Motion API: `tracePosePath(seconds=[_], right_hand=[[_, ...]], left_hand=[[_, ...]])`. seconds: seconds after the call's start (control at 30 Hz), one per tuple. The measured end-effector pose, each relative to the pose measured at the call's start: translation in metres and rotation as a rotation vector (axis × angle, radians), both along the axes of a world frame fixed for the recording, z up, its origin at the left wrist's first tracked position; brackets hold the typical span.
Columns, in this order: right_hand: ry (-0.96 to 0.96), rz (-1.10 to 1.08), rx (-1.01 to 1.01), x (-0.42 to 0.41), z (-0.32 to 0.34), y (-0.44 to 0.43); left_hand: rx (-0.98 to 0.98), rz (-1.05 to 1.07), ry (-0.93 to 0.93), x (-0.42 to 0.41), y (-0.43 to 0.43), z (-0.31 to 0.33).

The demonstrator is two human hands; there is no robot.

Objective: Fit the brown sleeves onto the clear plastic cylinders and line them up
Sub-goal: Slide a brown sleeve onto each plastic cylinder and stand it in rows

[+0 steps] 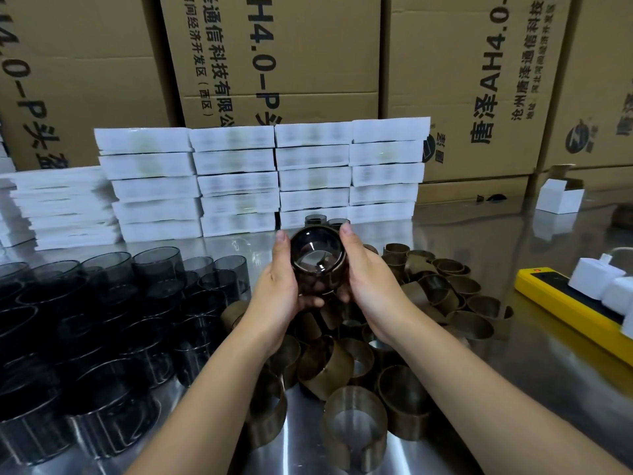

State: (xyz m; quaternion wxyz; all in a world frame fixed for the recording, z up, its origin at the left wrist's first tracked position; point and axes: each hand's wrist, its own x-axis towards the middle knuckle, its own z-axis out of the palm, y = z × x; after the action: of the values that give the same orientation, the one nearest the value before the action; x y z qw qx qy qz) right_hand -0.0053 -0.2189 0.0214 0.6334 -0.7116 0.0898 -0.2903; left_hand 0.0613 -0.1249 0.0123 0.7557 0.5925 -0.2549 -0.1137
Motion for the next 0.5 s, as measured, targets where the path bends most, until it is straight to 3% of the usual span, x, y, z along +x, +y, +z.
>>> tracePosePath(seconds=[0.5], right_hand=[[-0.009, 0.020, 0.053, 0.0005, 0.0004, 0.0021]], left_hand=[[0.008, 0.105, -0.043, -0.0032, 0.0007, 0.0002]])
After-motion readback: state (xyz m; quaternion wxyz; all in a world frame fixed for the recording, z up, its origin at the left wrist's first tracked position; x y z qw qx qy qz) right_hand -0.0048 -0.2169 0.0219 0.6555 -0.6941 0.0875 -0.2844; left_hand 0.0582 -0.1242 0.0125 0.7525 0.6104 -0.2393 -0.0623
